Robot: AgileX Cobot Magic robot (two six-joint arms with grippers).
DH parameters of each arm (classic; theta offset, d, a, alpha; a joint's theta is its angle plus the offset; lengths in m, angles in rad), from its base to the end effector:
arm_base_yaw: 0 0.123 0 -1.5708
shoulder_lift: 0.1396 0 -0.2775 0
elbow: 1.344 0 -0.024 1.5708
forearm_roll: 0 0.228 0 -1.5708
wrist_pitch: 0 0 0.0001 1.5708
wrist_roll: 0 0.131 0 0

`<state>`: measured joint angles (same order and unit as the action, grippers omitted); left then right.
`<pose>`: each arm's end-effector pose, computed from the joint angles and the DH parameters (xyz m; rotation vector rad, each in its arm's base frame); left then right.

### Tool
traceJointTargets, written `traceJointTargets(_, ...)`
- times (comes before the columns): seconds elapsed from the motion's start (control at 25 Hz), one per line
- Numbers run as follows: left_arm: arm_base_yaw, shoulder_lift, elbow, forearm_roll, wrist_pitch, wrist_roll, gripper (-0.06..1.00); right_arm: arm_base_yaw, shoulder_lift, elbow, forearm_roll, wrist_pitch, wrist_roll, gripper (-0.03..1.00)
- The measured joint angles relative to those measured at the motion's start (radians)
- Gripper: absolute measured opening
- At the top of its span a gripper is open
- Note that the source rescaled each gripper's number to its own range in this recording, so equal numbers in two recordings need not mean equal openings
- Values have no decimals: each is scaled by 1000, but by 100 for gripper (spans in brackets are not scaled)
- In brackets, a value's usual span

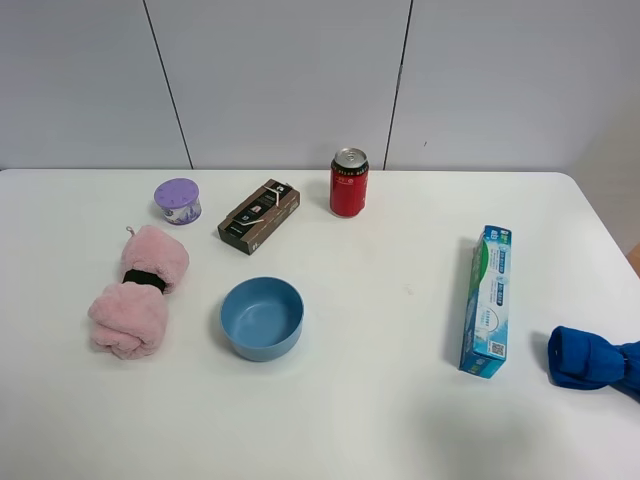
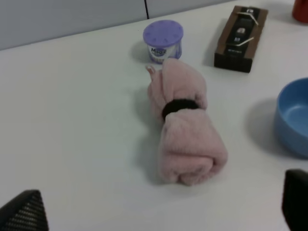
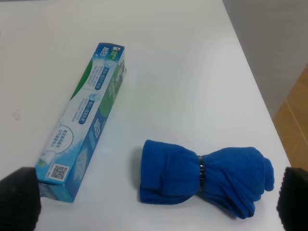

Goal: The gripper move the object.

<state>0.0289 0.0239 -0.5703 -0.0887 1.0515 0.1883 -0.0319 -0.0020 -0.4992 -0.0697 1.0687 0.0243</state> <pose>0.0154 -0.0096 0.2696 0.1641 1.9791 0.0356 0.0172 -0.0086 0.2472 0.0612 2.0493 -0.0883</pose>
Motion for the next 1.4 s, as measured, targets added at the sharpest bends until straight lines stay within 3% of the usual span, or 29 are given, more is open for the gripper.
traceJointTargets(0.2,0,-28,57,-1,2,1,98,0,0,0,0,0,0,100)
traceJointTargets(1.4,0,-29,59,-2,1,1,98,0,0,0,0,0,0,100)
